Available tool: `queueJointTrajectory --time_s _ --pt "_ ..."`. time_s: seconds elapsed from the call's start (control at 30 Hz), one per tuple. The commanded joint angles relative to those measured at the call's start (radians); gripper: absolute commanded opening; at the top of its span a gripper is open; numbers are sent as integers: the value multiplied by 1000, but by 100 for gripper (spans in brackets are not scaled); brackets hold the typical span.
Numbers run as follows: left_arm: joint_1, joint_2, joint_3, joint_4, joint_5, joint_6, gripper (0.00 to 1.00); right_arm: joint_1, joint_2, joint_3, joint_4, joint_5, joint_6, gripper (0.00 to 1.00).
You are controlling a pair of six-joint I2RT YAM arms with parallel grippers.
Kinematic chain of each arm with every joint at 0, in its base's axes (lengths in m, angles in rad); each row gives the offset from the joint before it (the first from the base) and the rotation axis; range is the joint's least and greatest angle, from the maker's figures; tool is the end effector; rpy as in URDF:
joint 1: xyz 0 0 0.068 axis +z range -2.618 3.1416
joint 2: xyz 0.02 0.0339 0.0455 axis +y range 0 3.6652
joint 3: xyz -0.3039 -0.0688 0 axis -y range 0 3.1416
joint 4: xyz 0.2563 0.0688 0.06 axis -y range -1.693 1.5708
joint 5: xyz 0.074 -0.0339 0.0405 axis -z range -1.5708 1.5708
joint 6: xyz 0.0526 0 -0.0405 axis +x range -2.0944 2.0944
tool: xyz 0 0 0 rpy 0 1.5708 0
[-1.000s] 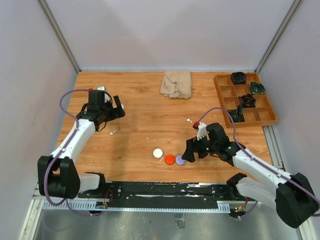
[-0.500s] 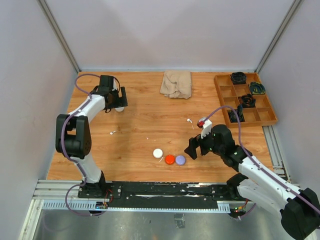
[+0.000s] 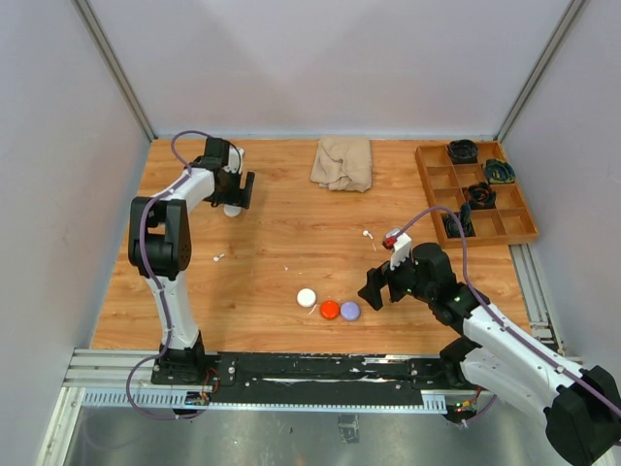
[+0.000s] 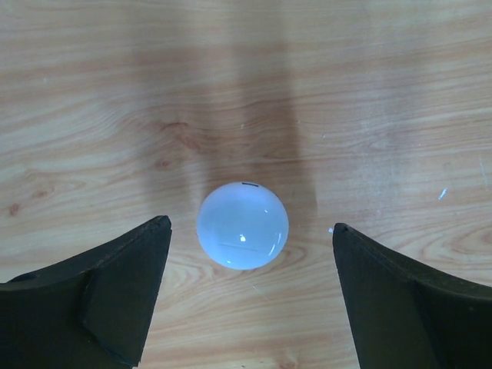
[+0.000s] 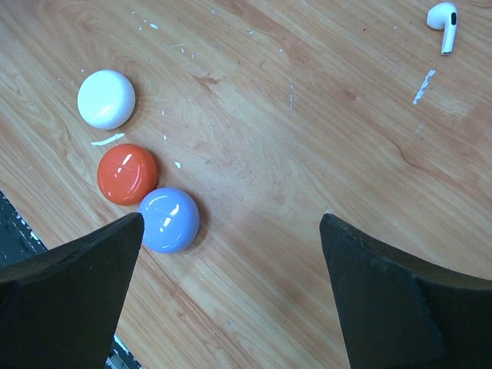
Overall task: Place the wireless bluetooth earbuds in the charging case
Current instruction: Pick up the charging case at the center of the board.
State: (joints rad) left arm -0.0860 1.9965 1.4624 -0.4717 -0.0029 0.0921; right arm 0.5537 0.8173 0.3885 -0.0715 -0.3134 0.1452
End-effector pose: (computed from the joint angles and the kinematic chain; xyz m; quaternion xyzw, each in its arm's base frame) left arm 0.4627 -0.0397 0.2045 0.0850 0.9566 0.0022 0.2787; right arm 0.1437 0.1079 0.2236 -0.2503 0.8158 0.2986 0.4274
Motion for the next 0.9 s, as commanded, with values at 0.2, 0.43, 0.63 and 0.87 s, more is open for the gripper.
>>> queueJointTrajectory --time_s 0.2,0.43,0.63,0.87 --pt "30 64 66 -78 29 63 82 -13 5 -3 25 -11 -28 98" --pt "32 92 70 -79 75 58 72 -12 -1 -2 21 -13 -31 99" --pt "32 97 42 -45 109 55 56 -12 -5 1 13 -16 -31 99" --pt "30 81 6 -38 183 42 44 -13 -5 11 3 -28 -29 98"
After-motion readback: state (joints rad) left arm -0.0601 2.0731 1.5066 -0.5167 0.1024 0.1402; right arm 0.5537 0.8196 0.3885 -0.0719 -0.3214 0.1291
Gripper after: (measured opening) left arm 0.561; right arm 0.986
